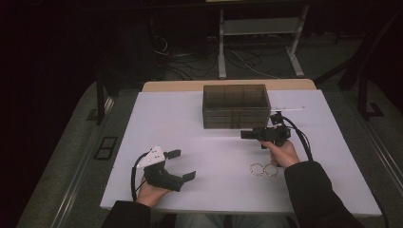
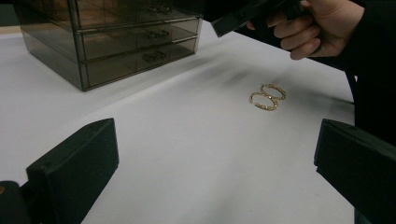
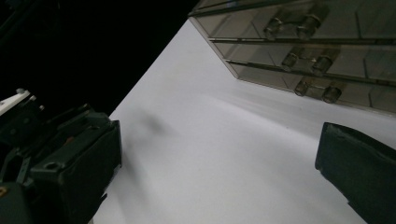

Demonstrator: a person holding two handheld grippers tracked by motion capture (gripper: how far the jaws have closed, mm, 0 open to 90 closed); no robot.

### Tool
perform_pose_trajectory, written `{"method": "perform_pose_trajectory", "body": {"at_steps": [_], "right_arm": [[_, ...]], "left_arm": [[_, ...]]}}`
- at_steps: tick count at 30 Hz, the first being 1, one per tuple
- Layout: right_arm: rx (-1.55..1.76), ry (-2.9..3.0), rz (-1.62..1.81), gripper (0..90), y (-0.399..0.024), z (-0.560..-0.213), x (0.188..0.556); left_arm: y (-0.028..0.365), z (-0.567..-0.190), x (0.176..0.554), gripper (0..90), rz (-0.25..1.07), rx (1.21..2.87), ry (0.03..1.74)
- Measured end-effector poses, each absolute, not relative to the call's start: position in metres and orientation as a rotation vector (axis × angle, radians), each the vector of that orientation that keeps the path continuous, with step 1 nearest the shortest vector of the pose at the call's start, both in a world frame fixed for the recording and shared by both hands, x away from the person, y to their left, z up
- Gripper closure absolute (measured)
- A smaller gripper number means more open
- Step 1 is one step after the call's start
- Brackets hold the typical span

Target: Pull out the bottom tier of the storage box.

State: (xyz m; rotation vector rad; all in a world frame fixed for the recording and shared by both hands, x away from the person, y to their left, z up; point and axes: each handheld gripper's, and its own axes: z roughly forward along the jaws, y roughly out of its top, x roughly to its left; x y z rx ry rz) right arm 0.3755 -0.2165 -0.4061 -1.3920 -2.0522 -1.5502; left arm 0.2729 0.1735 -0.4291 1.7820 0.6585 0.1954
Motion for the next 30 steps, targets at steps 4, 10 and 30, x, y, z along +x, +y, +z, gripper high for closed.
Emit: {"method": "perform_pose_trajectory", "body": {"at_steps": [4,10,30], "right_arm": [[-1.435,-1.983,-1.537,0.1,-0.214,-0.415,0.382],[-1.482,-1.945,-1.524,0.1,-0.212,-0.424,0.390],[-1.670,-1.677,-1.520,0.1,-0.216,-0.452,0.407]], "left_arm": [[0.174,-0.429,0.273,0.0,0.196,1.782,0.656],[0.174,-0.429,0.273,0.0,0.194,1.779,0.658],[0.173,-0.430,0.274,0.0,0.173,1.769,0.654]]}}
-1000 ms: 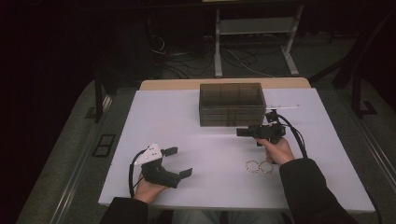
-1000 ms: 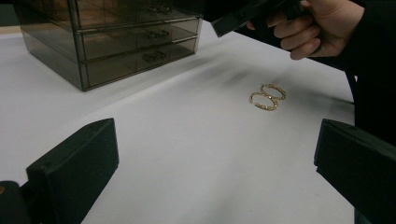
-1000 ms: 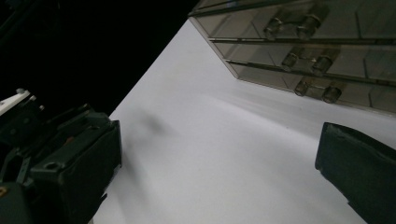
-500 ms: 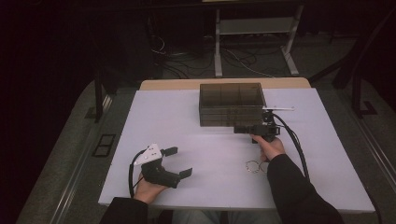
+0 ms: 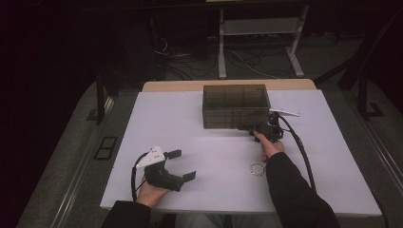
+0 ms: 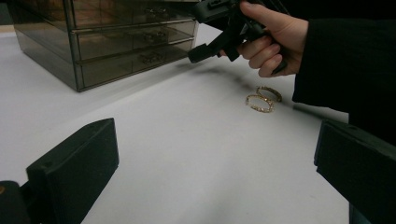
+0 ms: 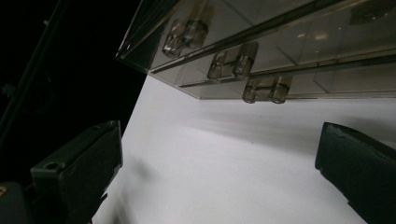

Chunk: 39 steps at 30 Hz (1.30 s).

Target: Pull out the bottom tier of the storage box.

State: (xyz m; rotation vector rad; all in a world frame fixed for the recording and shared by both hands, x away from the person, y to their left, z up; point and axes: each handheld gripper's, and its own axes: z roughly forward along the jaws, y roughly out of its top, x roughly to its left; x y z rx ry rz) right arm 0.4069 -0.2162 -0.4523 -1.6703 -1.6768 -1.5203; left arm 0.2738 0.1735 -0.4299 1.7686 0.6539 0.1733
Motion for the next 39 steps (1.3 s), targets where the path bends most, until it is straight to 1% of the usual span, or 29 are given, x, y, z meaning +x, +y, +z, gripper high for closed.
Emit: {"method": "perform_pose_trajectory", "body": {"at_steps": [12,13,14,18,19,20,22,24,26,32,33,39], "right_arm": [[-1.772,-1.460,-1.485,0.1,-0.215,-0.466,0.412],[-1.780,-1.458,-1.488,1.4,-0.215,-0.466,0.413],[-1.784,-1.441,-1.494,6.5,-0.216,-0.466,0.413],[-1.814,-1.409,-1.509,6.7,-0.215,-0.467,0.413],[-1.820,-1.398,-1.508,8.1,-0.214,-0.468,0.414],[-1.828,-1.390,-1.510,15.9,-0.214,-0.469,0.414],[-1.846,-1.372,-1.524,16.6,-0.213,-0.470,0.414],[-1.867,-1.337,-1.465,21.6,-0.212,-0.470,0.413],[-1.877,-1.340,-1.470,24.1,-0.210,-0.473,0.413],[-1.931,-1.278,-1.485,39.4,-0.210,-0.478,0.410],[-1.949,-1.251,-1.482,43.9,-0.211,-0.481,0.410],[-1.958,-1.243,-1.475,49.1,-0.211,-0.482,0.410]], "left_arm": [[0.174,-0.430,0.274,0.0,0.156,1.762,0.665],[0.174,-0.430,0.274,0.0,0.156,1.758,0.664],[0.174,-0.430,0.274,0.0,0.156,1.757,0.663],[0.175,-0.430,0.274,0.0,0.156,1.754,0.665],[0.175,-0.430,0.274,0.0,0.155,1.755,0.665],[0.175,-0.430,0.274,0.0,0.155,1.755,0.665],[0.175,-0.430,0.275,0.0,0.150,1.749,0.669],[0.176,-0.430,0.275,0.0,0.141,1.739,0.675],[0.176,-0.430,0.275,0.0,0.142,1.738,0.678],[0.177,-0.430,0.275,0.0,0.144,1.739,0.677],[0.176,-0.430,0.275,0.0,0.144,1.739,0.678],[0.176,-0.430,0.275,0.0,0.145,1.739,0.678]]}}
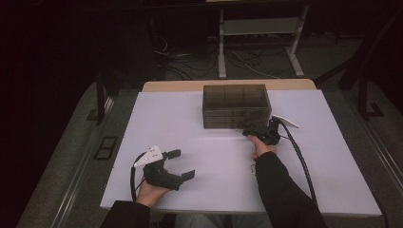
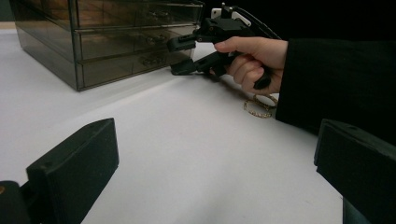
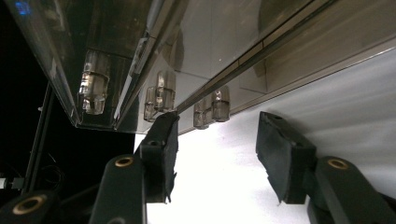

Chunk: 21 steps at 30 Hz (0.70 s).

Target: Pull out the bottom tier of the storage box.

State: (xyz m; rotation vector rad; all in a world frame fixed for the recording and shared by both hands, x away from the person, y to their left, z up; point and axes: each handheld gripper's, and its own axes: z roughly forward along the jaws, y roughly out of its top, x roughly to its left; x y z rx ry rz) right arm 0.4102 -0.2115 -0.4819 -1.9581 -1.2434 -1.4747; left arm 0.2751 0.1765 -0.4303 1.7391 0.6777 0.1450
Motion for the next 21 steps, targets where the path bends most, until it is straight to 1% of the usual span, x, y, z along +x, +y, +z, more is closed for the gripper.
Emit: {"method": "perform_pose_trajectory", "body": {"at_steps": [2,6,7,14,20,21], "right_arm": [[-1.965,-1.220,-1.462,53.1,-0.2106,-0.4831,0.4107],[-1.965,-1.218,-1.456,56.3,-0.2104,-0.4846,0.4109],[-1.965,-1.214,-1.450,58.8,-0.2106,-0.4854,0.4112],[-1.972,-1.183,-1.446,62.2,-0.2101,-0.4873,0.4124],[-1.971,-1.164,-1.453,66.8,-0.2062,-0.4899,0.4127],[-1.977,-1.154,-1.451,69.1,-0.2051,-0.4910,0.4130]], "left_arm": [[0.1764,-0.4304,0.2751,0.0,0.145,1.739,0.677],[0.1764,-0.4303,0.2749,0.0,0.145,1.740,0.676],[0.1764,-0.4303,0.2749,0.0,0.146,1.740,0.675],[0.1767,-0.4303,0.2749,0.0,0.145,1.739,0.675],[0.1766,-0.4301,0.2745,0.0,0.144,1.741,0.673],[0.1767,-0.4301,0.2745,0.0,0.144,1.741,0.673]]}}
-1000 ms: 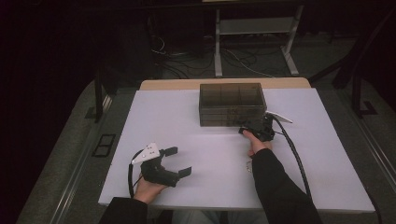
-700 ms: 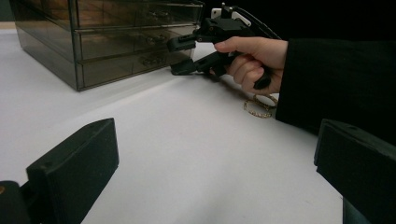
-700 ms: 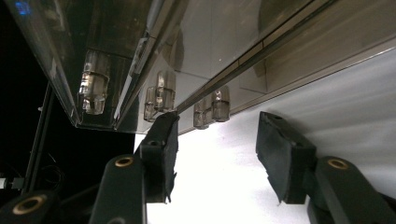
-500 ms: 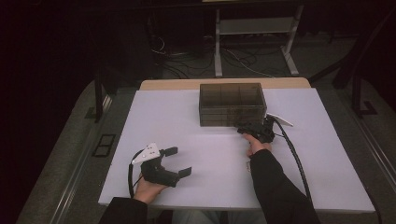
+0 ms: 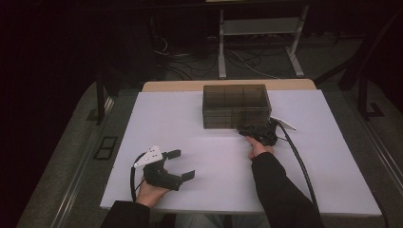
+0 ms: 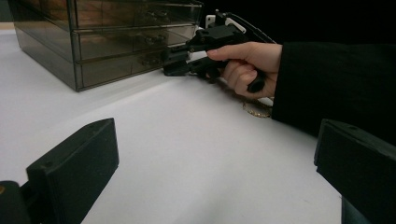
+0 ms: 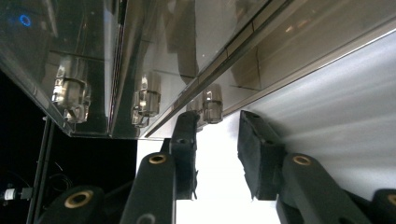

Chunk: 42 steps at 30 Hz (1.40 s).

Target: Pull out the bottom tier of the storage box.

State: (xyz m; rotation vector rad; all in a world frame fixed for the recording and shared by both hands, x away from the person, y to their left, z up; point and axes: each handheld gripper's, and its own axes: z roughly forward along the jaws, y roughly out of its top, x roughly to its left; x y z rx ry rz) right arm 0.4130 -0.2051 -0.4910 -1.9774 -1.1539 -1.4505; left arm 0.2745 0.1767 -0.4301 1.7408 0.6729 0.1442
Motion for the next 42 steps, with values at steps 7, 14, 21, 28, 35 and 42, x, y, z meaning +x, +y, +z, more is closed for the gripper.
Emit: {"method": "perform_pose_trajectory", "body": {"at_steps": [7,14,21,28,35,42], "right_arm": [[-1.984,-1.139,-1.459,71.4,-0.203,-0.493,0.413],[-1.974,-1.126,-1.478,73.3,-0.202,-0.496,0.415],[-1.956,-1.103,-1.494,78.0,-0.203,-0.496,0.416],[-1.963,-1.092,-1.492,78.4,-0.202,-0.496,0.416],[-1.988,-1.054,-1.480,78.8,-0.200,-0.495,0.415],[-2.054,-0.995,-1.508,79.0,-0.192,-0.493,0.408]], "left_arm": [[0.177,-0.430,0.274,0.0,0.144,1.741,0.672],[0.176,-0.430,0.274,0.0,0.142,1.742,0.670],[0.176,-0.430,0.274,0.0,0.137,1.739,0.657],[0.176,-0.430,0.274,0.0,0.139,1.739,0.660],[0.176,-0.430,0.274,0.0,0.135,1.733,0.659],[0.177,-0.429,0.274,0.0,0.140,1.730,0.659]]}}
